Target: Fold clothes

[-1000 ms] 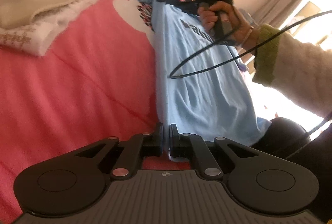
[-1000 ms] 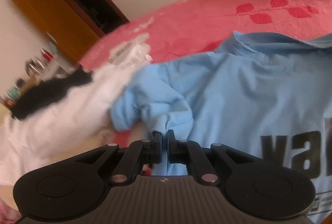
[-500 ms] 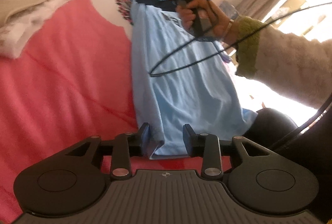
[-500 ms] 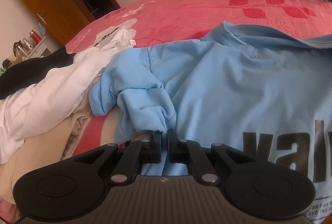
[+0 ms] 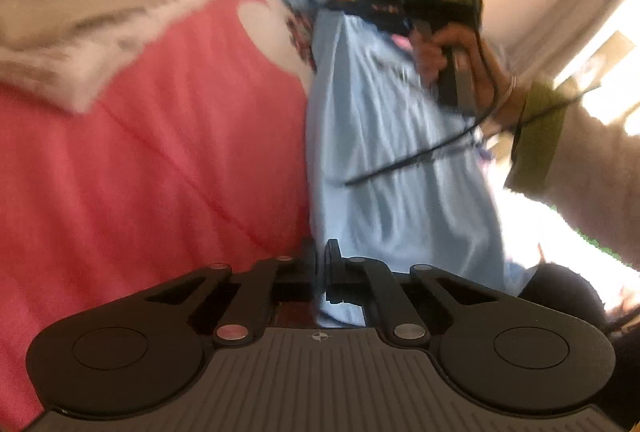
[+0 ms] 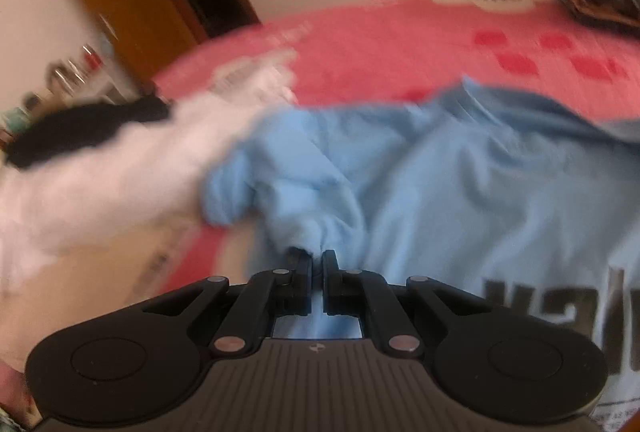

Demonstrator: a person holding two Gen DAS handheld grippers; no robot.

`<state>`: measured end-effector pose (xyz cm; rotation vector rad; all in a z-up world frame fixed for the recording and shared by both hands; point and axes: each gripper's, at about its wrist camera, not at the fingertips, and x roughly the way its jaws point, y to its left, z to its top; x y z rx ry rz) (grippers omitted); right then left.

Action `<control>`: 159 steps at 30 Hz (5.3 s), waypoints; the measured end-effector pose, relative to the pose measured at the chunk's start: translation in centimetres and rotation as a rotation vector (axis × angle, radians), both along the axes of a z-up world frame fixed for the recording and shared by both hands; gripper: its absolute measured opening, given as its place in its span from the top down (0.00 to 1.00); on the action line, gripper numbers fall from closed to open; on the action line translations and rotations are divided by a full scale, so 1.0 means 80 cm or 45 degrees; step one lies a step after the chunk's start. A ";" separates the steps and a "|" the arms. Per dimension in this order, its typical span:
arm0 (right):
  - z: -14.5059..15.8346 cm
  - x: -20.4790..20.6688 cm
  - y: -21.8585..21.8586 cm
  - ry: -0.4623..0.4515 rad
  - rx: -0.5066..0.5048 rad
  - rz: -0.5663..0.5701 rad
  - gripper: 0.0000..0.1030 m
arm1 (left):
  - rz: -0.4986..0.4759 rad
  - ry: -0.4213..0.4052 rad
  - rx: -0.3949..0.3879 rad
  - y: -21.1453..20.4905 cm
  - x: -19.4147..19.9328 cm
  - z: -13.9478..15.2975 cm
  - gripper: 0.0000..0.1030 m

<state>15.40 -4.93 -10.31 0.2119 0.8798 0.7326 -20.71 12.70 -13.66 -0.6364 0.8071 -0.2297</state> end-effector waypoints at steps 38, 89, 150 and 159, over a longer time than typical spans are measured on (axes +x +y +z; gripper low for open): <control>0.028 0.064 0.081 -0.224 -0.150 -0.132 0.90 | -0.110 0.138 0.102 0.001 0.001 -0.038 0.98; 0.081 0.108 0.170 -0.014 -0.037 0.183 0.84 | -0.184 0.204 -0.134 0.035 0.036 -0.074 0.94; 0.038 0.083 0.132 -0.132 -0.176 0.192 0.98 | -0.189 0.217 -0.153 0.037 0.023 -0.067 0.96; -0.011 0.098 0.200 -0.012 -0.067 0.231 0.98 | -0.175 0.237 -0.217 0.041 0.018 -0.071 0.96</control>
